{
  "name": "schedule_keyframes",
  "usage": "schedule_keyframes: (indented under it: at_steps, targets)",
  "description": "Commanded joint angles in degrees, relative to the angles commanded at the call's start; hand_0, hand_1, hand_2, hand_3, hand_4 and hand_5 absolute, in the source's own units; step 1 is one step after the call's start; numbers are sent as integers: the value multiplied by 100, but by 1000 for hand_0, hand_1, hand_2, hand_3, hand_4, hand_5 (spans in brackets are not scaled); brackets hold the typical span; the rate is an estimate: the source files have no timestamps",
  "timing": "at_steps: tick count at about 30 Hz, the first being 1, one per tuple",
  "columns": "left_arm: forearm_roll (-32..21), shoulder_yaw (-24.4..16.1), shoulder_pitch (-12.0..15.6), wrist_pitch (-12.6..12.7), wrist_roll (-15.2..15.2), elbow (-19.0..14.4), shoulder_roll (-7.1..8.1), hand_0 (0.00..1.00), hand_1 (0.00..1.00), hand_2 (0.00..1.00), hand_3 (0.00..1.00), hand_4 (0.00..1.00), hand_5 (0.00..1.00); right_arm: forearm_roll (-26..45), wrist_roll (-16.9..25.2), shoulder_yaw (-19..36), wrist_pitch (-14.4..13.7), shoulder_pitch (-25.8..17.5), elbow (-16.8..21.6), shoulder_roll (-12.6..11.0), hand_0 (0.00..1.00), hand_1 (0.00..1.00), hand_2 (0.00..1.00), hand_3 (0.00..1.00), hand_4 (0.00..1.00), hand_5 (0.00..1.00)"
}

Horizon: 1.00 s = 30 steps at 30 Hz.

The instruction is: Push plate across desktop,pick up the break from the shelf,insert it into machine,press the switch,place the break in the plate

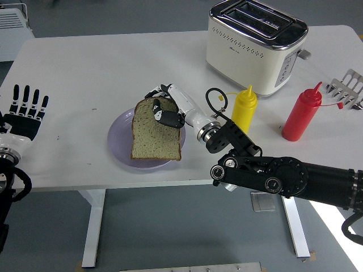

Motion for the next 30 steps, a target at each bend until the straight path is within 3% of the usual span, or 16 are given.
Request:
schedule_keyframes:
  at_steps: [9,20,21,27,28,30]
  targets:
    - [-13,69,-34,13,-8,17,-1,792,714,660,604,561,878,77,-34,-88,0,49,-132,66,546,457,462,439,47,2]
    - [-25,122,-40,26,-17,44,-7,792,715,661,603,561,878,97,-3,-117,0,88,-204,187,550,465,469,444,60,2]
    - [-24,122,-40,27,-18,44,-7,793,716,661,603,561,878,93,-1,-121,0,86,-208,194,517,494,492,474,279,2]
    - [-27,130,-30,31,-20,46,-12,793,716,661,603,561,878,118,20,-157,0,66,-227,219,517,494,492,474,279,2]
    - [-27,132,-28,31,-20,46,-12,793,716,661,603,562,879,122,19,-162,0,63,-231,221,480,532,538,506,307,2]
    - [-28,137,-26,31,-21,47,-14,793,716,661,603,562,879,125,7,-179,0,56,-242,225,480,532,538,506,307,2]
